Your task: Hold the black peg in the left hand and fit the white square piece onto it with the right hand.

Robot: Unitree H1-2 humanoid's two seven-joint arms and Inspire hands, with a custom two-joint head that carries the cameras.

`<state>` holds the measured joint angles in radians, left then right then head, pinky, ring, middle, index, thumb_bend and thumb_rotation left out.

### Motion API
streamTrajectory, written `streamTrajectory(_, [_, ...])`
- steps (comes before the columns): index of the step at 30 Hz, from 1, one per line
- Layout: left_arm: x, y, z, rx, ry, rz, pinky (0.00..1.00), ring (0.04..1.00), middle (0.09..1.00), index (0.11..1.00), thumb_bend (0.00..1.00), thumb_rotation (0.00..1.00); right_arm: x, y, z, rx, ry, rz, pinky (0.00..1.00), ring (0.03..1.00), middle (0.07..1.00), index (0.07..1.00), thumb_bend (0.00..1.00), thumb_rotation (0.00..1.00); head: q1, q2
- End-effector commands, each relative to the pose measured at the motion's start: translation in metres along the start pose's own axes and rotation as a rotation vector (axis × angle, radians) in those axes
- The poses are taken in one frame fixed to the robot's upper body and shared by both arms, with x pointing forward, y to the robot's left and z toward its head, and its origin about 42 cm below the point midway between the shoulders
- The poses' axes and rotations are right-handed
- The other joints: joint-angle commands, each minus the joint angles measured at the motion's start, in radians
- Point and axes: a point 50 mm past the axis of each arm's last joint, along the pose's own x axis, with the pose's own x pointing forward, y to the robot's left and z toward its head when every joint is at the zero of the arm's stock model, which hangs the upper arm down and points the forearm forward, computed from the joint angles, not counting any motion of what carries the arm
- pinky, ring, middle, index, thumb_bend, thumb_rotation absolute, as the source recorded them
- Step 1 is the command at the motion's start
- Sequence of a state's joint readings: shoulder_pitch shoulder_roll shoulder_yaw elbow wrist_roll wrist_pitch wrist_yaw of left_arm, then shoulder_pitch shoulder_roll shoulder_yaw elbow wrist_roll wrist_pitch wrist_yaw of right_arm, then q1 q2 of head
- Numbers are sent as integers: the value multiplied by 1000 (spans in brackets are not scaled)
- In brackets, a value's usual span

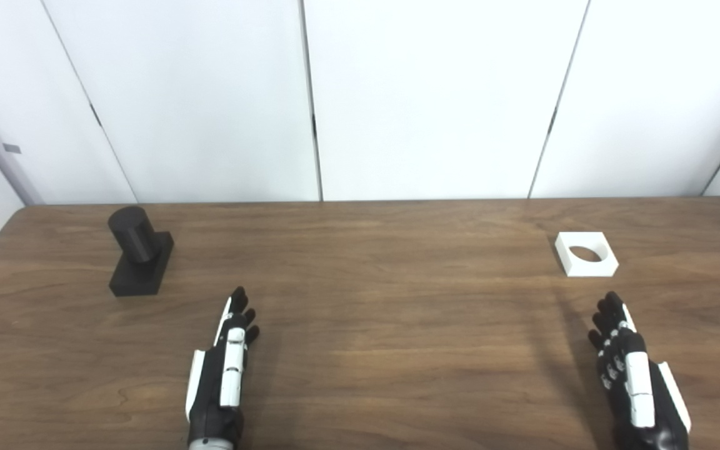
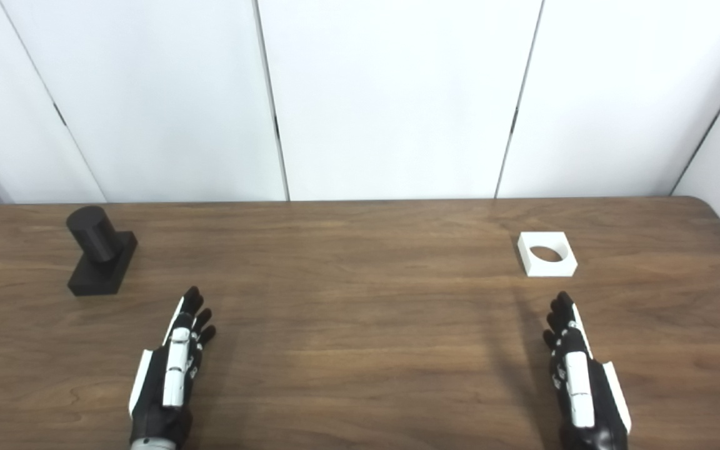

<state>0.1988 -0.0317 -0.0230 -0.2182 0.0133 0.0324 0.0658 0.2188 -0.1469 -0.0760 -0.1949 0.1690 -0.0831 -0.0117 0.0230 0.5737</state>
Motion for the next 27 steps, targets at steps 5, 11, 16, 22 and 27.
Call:
streamTrajectory(5, [-19,-1,-10,7,54,-9,941,973,999,989,415,1000,-3,7,-15,37,37,-5,1000,1000,1000,1000,569,1000,1,0])
streamTrajectory(11, [-19,-1,-10,5,52,-6,934,970,996,984,412,1000,-3,7,-15,32,38,-5,1000,1000,1000,1000,572,1000,4,0])
streamTrajectory(16, [-20,-2,-10,1,51,-7,938,968,996,985,415,1000,-3,5,-16,26,44,-13,1000,1000,1000,1000,575,1000,16,0])
streamTrajectory(22, [-20,-6,-11,6,56,-6,917,958,988,978,414,1000,-2,2,-15,34,43,-5,1000,1000,1000,1000,558,1000,75,-10])
streamTrajectory(27, [-20,-11,-13,-1,67,-12,935,966,992,980,429,1000,-2,-3,-16,34,36,-8,1000,1000,1000,1000,576,1000,128,-23])
